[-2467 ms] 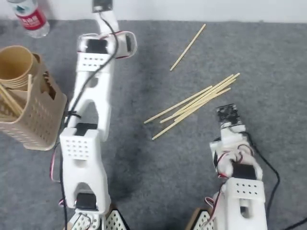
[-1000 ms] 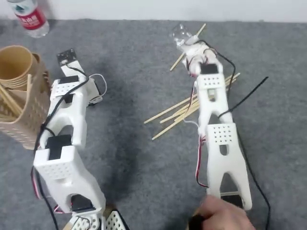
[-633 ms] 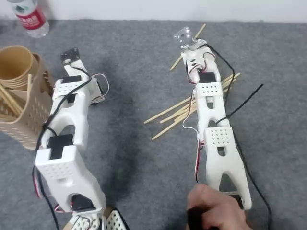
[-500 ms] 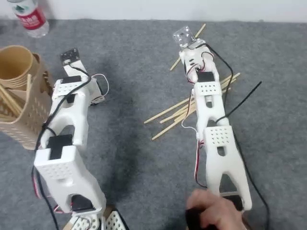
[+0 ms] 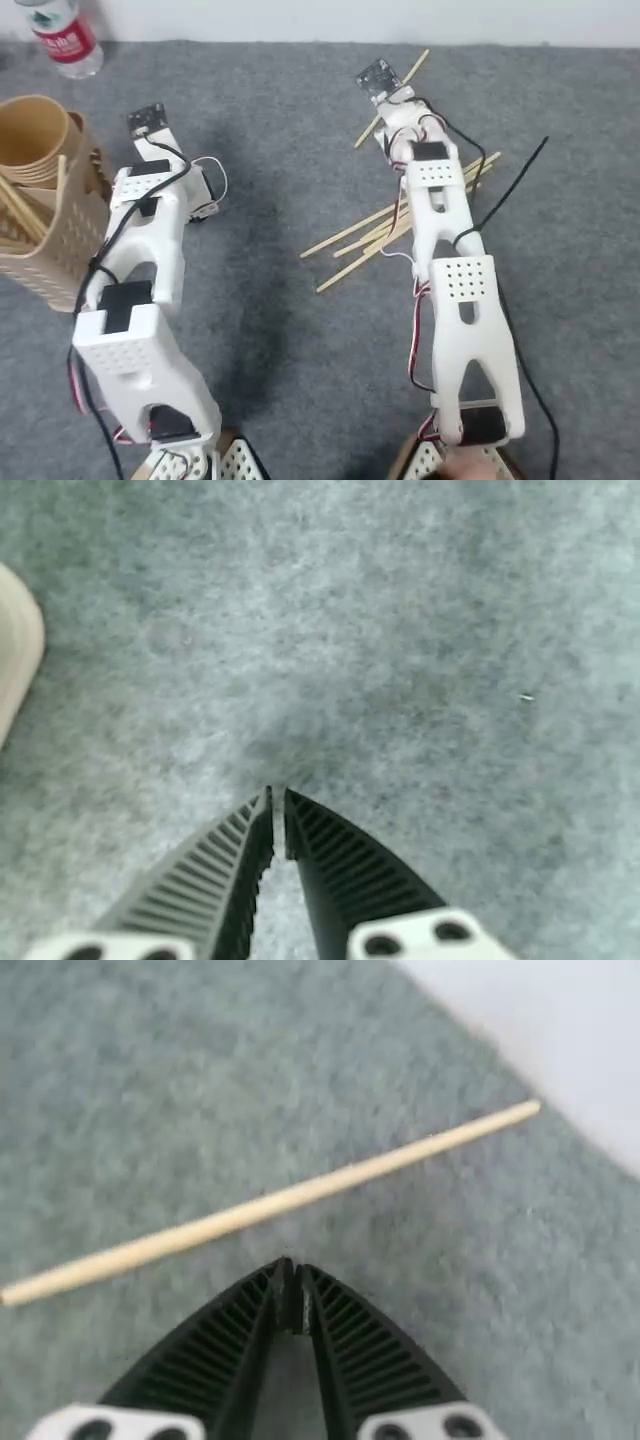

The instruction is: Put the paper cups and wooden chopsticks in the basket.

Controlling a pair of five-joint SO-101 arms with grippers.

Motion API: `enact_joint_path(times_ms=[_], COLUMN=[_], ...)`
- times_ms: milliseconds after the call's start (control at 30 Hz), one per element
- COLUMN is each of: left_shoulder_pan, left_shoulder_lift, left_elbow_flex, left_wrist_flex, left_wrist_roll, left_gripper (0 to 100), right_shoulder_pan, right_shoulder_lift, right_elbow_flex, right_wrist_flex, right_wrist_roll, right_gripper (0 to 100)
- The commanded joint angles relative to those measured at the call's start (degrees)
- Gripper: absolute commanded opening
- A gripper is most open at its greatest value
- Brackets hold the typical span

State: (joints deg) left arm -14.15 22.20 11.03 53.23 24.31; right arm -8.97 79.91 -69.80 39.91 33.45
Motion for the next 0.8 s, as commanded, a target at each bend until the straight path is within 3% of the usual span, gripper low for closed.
enact_joint_path(times_ms=[0,133,267,533,667,767], left_shoulder_pan=[0.62,0.79,2.46,1.05,1.14,1.14], left_shoulder_lift=[-3.52,-3.52,-3.52,-3.52,-3.52,-3.52], left_elbow_flex=[-0.31,-0.22,-0.22,-0.13,-0.22,-0.31], left_wrist_flex=[-0.53,-0.53,-0.44,-0.62,-0.79,-0.79], left_wrist_roll=[0.0,0.09,0.0,0.0,0.0,0.0], left_gripper=[1,1,1,1,1,1], right_shoulder_pan=[3.56,5.41,2.15,-0.66,-0.66,-0.66], right_shoulder_lift=[-4.53,-6.46,-8.13,3.65,12.62,16.4], right_elbow_flex=[-0.09,-0.09,-3.16,-5.45,-5.36,-6.42], right_wrist_flex=[6.81,14.55,11.21,-25.8,-49.19,-51.3], right_wrist_roll=[1.05,0.97,1.41,1.49,2.2,1.85], right_gripper=[0.8,0.8,0.8,0.8,0.8,0.8])
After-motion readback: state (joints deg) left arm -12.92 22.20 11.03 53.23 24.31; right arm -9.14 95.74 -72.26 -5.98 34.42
